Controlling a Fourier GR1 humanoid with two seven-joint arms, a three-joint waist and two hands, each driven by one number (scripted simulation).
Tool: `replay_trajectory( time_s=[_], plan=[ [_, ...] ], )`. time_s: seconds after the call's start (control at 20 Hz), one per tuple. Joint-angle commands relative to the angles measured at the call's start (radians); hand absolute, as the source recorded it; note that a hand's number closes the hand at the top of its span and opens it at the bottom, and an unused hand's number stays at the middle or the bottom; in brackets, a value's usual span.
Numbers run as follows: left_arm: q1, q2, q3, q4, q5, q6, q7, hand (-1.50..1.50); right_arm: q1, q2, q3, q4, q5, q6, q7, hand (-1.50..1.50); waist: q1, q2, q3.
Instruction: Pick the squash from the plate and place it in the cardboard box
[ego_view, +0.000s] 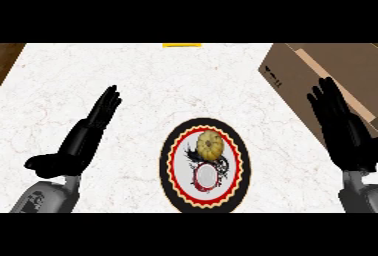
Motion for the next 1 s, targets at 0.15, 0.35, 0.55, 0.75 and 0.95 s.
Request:
replay_trajectory(
  time_s=[0.15,0.35,0.55,0.75,0.95],
  plan=[
    [-0.043,0.074,0.01,0.037,-0.076,-0.009,0.002,0.0,-0.224,-0.177,0.115,-0.159,0.337,-0.116,0.087,-1.5,0.048,-0.046,0.037],
    [-0.062,0.129,0.003,0.039,-0.111,-0.026,0.035,0.0,-0.276,-0.458,0.186,-0.138,0.596,-0.011,0.193,-1.5,0.029,-0.053,0.028],
    [-0.114,0.129,0.008,0.025,-0.106,-0.041,0.079,0.0,-0.386,-0.422,0.36,-0.268,0.767,0.021,0.377,-1.5,0.035,-0.044,0.042],
    [-0.105,0.132,0.008,0.016,-0.101,-0.062,0.087,0.0,-0.468,-0.43,0.488,-0.294,0.893,0.173,0.442,-1.5,0.046,-0.039,0.045],
    [-0.067,0.108,0.003,0.047,-0.143,-0.036,0.031,0.0,-0.577,-0.354,0.595,-0.343,0.953,0.347,0.609,-1.5,0.043,-0.039,0.046]
  ],
)
